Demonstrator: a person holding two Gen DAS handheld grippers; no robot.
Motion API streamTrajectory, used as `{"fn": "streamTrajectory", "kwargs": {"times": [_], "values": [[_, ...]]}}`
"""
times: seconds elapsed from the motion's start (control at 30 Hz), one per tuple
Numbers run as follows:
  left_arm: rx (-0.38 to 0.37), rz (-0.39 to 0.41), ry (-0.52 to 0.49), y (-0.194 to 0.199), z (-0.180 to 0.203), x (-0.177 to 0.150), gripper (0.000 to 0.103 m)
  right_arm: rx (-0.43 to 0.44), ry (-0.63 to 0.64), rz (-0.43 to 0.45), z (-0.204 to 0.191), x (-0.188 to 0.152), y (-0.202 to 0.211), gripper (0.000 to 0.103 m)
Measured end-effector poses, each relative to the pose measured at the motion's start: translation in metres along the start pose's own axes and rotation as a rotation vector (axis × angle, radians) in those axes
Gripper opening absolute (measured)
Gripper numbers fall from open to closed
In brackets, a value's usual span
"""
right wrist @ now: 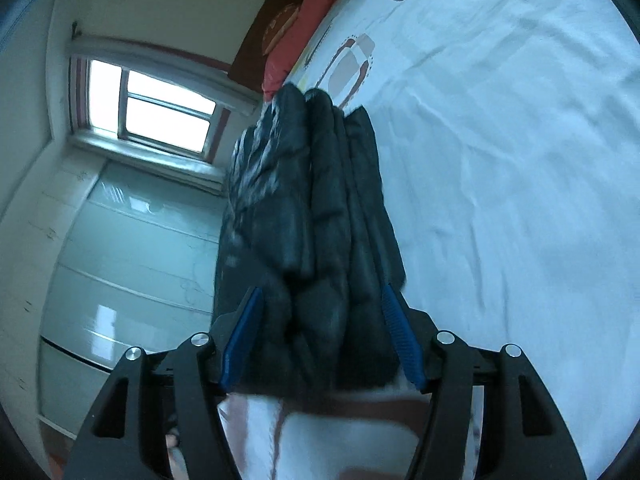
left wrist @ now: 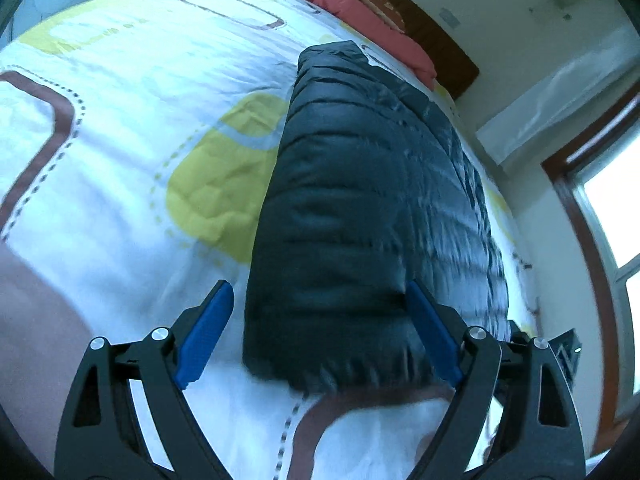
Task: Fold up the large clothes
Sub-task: 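Release the folded jacket from both grippers and pull back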
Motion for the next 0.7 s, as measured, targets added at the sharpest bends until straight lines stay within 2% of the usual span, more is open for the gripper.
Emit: {"fn": "streamTrajectory", "kwargs": {"times": [0.07, 0.2, 0.4, 0.47, 0.5, 0.7], "values": [[0.035, 0.012, -0.023, 0.005, 0.002, -0.012, 0.087, -0.017, 0.009, 0.009, -0.001, -0.009, 0.004, 0.062], [0.125, 0.042, -0.079, 0.017, 0.009, -0.035, 0.087, -0.134, 0.071, 0.034, -0.015, -0.03, 0.011, 0.062], [0.246, 0.134, -0.159, 0.041, 0.027, -0.055, 0.09, -0.415, 0.234, 0.095, -0.05, -0.061, 0.017, 0.063], [0.281, 0.164, -0.185, 0.049, 0.033, -0.061, 0.092, -0.491, 0.284, 0.124, -0.063, -0.069, 0.018, 0.072], [0.304, 0.181, -0.199, 0.053, 0.036, -0.064, 0.092, -0.523, 0.306, 0.138, -0.069, -0.073, 0.018, 0.072], [0.389, 0.222, -0.242, 0.073, 0.048, -0.077, 0.095, -0.637, 0.411, 0.191, -0.097, -0.091, 0.022, 0.076]]}}
Point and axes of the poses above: each gripper's, at about its wrist camera, not at the fingertips, and y roughly against the way its jaws point, z to its right, x to its top, the point moved 4 cm from there along -y, roughly the way its jaws point, and after that the axes turned 13 degrees about -z, right-handed, at the moved point
